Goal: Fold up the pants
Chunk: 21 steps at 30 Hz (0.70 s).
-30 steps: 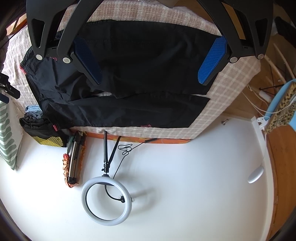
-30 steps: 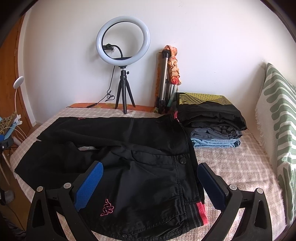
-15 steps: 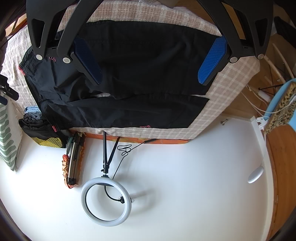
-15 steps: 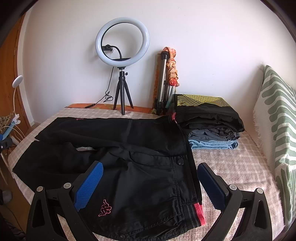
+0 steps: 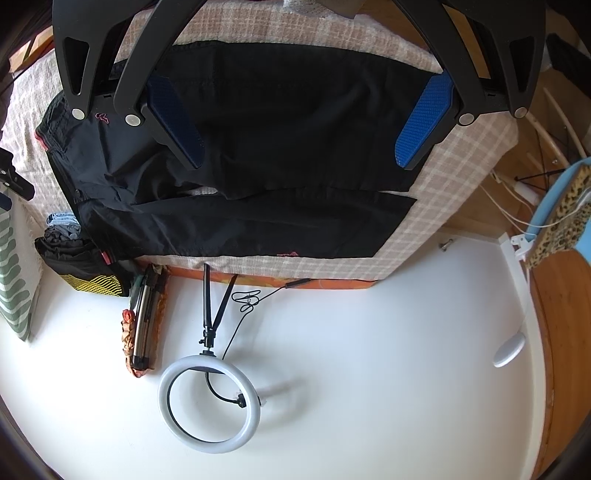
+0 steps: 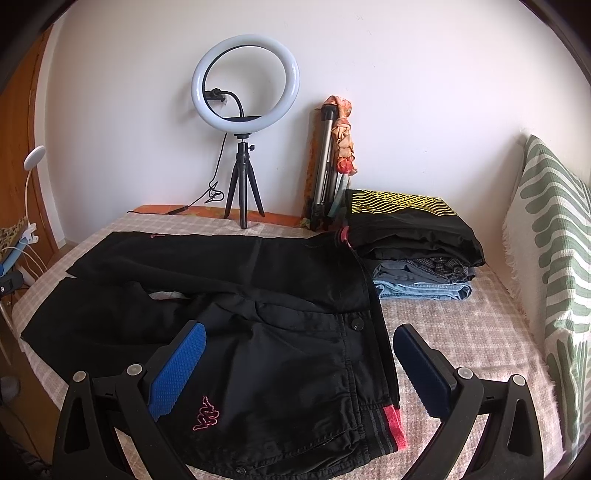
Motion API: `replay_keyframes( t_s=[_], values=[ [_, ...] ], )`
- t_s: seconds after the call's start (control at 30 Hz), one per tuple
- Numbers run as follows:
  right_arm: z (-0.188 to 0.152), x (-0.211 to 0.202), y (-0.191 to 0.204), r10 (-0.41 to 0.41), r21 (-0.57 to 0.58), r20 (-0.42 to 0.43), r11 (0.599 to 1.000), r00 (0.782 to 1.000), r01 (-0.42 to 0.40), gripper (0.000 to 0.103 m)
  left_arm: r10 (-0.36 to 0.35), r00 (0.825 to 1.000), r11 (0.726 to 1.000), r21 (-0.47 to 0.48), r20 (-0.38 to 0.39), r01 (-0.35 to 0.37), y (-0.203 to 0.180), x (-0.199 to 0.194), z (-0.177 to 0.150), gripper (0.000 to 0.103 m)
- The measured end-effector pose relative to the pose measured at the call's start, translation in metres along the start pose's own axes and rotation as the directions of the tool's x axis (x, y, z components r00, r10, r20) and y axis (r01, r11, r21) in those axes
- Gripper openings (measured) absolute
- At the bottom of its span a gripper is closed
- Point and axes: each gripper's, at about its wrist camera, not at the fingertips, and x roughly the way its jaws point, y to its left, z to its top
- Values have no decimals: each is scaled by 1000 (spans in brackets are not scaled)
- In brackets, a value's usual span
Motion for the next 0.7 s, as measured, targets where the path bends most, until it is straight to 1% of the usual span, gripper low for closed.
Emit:
replay_keyframes(
  t_s=[0.23, 0.47, 0.7],
  values=[
    [-2, -2, 3, -7, -20, 6, 1000, 1000, 7, 102, -26, 999, 999, 17, -26, 27, 1, 5, -5, 103],
    [-4, -2, 8, -11, -45, 8, 999, 1000, 12, 102, -30, 999, 999, 22, -32, 30, 3, 7, -8, 103],
    [-5, -2, 8, -7, -51, 6, 999, 1000, 7, 101, -69, 998, 997, 22, -14, 69, 8, 7, -12, 102]
  ],
)
